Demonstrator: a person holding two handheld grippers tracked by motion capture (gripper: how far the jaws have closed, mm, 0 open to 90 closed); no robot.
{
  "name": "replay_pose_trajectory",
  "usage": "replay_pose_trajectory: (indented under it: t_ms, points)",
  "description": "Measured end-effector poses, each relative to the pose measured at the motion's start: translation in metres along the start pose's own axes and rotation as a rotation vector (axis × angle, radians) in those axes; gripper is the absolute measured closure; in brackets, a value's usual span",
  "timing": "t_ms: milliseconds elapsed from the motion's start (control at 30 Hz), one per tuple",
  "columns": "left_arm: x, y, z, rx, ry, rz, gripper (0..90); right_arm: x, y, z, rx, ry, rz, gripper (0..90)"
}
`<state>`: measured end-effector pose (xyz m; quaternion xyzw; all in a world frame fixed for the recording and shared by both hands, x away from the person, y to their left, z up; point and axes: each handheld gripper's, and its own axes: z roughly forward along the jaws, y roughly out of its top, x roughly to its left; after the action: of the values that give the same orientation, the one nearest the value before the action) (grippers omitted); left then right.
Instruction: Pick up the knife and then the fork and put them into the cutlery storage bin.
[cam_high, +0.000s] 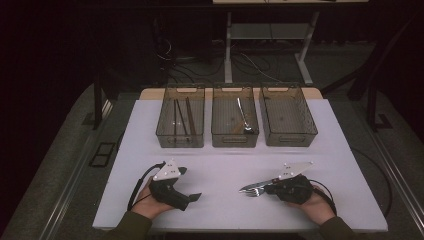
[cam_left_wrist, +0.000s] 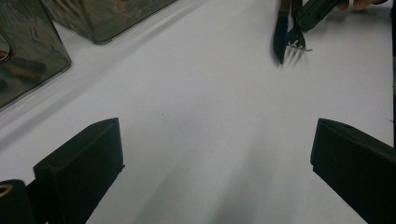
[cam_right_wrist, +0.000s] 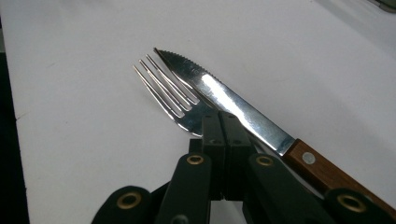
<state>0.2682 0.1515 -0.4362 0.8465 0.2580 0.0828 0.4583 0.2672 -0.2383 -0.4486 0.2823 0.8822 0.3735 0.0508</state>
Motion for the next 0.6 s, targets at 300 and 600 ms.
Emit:
replay_pose_trajectory:
  t_ms: [300,600]
  points:
    - [0.000,0.000,0.000,-0.001,-0.001,0.003,1.1,-0.001,0.008,0.008,-0.003,-0.017,-0.004,89.4]
    - [-0.001,0.000,0.000,-0.001,-0.003,0.003,1.1,-0.005,0.016,0.015,-0.006,-0.035,0.000,89.4]
